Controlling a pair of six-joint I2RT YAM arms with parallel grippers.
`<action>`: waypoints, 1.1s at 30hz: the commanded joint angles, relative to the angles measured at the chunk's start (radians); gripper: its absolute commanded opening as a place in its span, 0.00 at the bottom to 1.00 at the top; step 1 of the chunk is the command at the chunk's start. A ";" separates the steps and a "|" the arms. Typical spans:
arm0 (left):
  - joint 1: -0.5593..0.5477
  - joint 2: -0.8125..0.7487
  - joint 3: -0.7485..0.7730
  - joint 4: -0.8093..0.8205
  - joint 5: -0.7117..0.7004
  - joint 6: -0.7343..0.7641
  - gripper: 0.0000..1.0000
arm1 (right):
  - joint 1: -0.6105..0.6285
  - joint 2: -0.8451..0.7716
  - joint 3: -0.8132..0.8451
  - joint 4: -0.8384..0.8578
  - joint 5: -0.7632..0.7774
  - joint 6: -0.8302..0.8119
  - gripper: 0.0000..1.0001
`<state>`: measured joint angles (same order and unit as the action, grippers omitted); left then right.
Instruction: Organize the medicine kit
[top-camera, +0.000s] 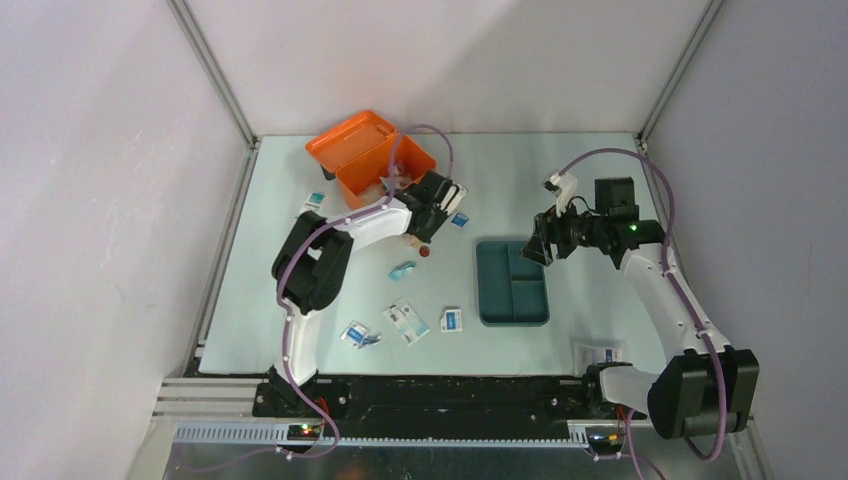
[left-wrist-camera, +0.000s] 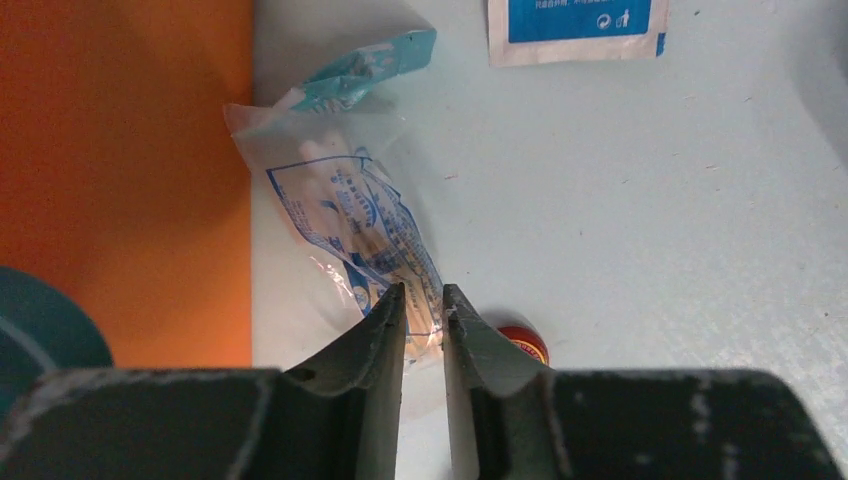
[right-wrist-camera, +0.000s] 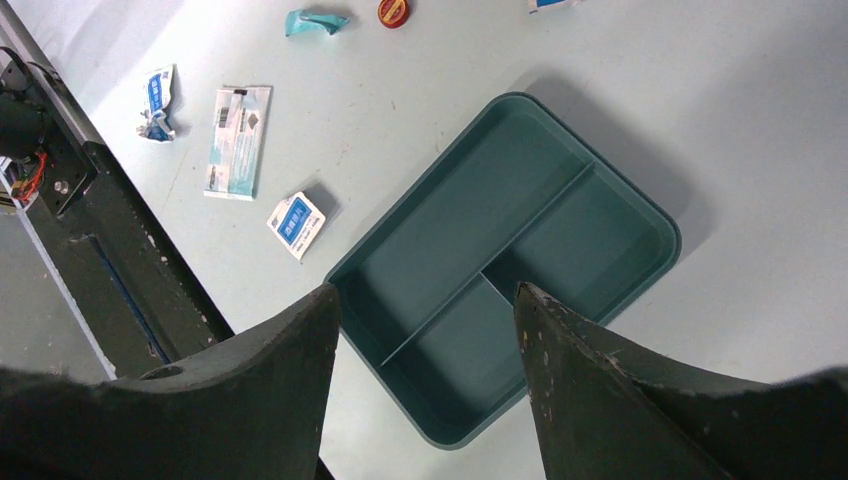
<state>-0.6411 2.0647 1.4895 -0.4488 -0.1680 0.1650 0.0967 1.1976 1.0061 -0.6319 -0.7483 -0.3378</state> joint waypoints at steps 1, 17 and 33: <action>-0.005 -0.010 0.035 0.026 -0.009 0.017 0.20 | -0.007 -0.036 -0.010 0.037 0.000 -0.012 0.69; -0.025 -0.183 -0.047 -0.005 0.006 0.107 0.40 | -0.012 -0.030 -0.014 0.057 -0.011 0.002 0.69; -0.017 0.045 0.122 -0.019 -0.059 0.075 0.47 | -0.019 -0.038 -0.020 0.060 -0.012 0.000 0.69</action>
<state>-0.6605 2.1002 1.5738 -0.4702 -0.2176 0.2447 0.0822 1.1797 0.9947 -0.6071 -0.7486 -0.3367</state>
